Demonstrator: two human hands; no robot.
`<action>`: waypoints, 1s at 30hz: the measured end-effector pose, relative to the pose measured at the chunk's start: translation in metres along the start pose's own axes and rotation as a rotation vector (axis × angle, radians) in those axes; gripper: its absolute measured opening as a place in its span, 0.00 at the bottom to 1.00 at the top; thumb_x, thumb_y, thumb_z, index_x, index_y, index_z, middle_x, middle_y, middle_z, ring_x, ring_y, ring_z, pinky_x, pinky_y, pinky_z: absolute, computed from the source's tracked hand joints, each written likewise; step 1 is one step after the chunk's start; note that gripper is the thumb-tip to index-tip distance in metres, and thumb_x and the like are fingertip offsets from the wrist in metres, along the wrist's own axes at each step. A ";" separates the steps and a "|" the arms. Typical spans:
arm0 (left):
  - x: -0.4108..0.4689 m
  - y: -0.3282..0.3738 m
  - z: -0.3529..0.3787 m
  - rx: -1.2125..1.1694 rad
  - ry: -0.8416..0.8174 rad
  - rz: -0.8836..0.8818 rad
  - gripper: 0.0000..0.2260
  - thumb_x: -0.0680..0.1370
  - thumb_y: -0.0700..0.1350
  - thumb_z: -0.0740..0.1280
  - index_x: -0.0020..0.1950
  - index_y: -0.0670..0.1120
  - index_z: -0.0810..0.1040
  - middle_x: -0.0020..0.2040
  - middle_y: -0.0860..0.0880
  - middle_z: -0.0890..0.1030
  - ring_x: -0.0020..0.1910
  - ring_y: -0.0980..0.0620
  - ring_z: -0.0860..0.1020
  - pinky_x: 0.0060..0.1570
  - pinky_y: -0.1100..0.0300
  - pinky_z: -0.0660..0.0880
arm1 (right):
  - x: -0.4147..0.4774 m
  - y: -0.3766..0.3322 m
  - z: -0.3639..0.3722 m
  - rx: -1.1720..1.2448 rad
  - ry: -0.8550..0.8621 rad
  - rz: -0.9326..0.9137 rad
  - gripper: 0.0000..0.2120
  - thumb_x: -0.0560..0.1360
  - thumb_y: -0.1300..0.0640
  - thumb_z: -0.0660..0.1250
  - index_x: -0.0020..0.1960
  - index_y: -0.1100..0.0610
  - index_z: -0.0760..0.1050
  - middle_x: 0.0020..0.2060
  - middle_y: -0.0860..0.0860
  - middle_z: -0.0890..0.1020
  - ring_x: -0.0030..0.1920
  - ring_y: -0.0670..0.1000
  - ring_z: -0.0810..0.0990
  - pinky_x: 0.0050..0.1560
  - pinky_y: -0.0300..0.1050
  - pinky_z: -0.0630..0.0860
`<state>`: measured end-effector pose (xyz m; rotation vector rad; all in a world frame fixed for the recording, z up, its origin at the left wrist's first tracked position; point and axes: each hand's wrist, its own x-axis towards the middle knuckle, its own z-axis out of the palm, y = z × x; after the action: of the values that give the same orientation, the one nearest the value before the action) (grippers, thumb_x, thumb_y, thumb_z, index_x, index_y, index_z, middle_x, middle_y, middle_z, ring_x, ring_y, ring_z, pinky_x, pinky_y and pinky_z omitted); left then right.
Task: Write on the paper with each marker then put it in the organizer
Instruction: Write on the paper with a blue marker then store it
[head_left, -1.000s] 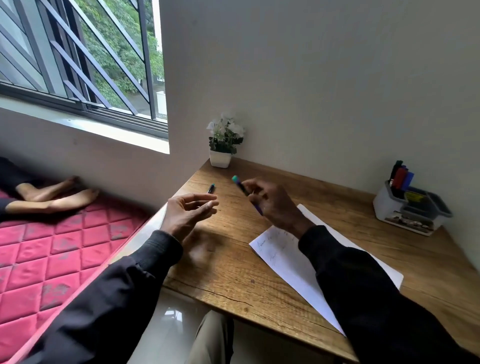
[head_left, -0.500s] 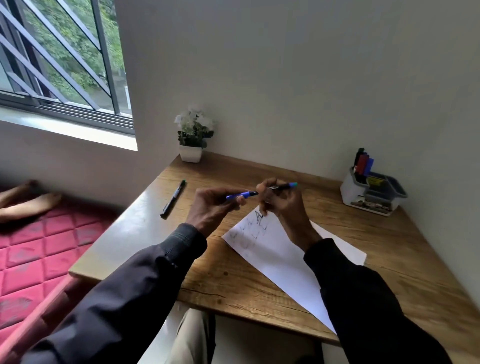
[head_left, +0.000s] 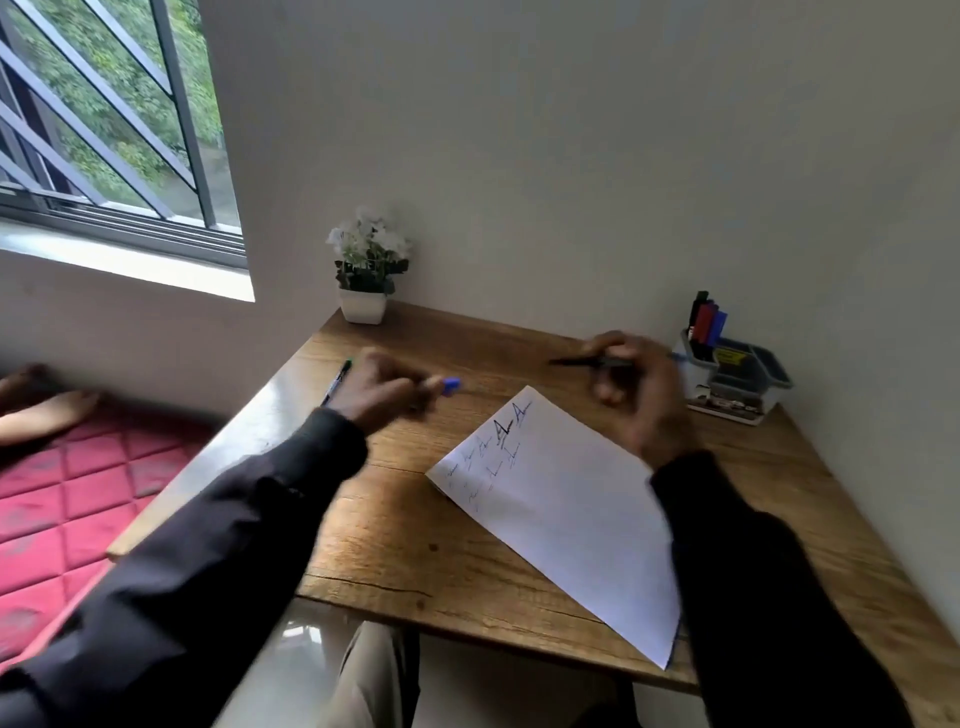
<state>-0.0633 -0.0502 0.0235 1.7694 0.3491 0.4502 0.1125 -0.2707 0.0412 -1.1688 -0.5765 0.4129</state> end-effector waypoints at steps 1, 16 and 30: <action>-0.002 -0.004 -0.006 -0.043 0.059 -0.024 0.08 0.79 0.35 0.67 0.45 0.37 0.85 0.37 0.40 0.82 0.38 0.47 0.79 0.41 0.56 0.78 | 0.003 -0.009 -0.015 0.022 0.046 -0.020 0.18 0.78 0.64 0.56 0.40 0.61 0.83 0.29 0.52 0.82 0.23 0.47 0.71 0.24 0.36 0.64; 0.050 -0.030 0.033 -0.013 0.064 -0.086 0.09 0.73 0.38 0.76 0.52 0.40 0.84 0.44 0.43 0.86 0.37 0.56 0.85 0.37 0.68 0.79 | 0.016 0.051 -0.037 -0.330 -0.067 0.067 0.11 0.81 0.68 0.62 0.50 0.64 0.83 0.39 0.64 0.85 0.32 0.58 0.82 0.30 0.43 0.76; 0.054 -0.049 0.043 0.314 -0.210 0.142 0.09 0.71 0.38 0.78 0.50 0.44 0.86 0.47 0.54 0.86 0.45 0.61 0.84 0.47 0.67 0.80 | 0.000 0.067 -0.028 -0.611 -0.170 0.050 0.04 0.78 0.68 0.70 0.45 0.66 0.79 0.33 0.63 0.84 0.27 0.55 0.80 0.26 0.42 0.74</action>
<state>0.0049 -0.0508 -0.0271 2.1362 0.1511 0.3171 0.1295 -0.2687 -0.0294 -1.7450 -0.8574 0.3918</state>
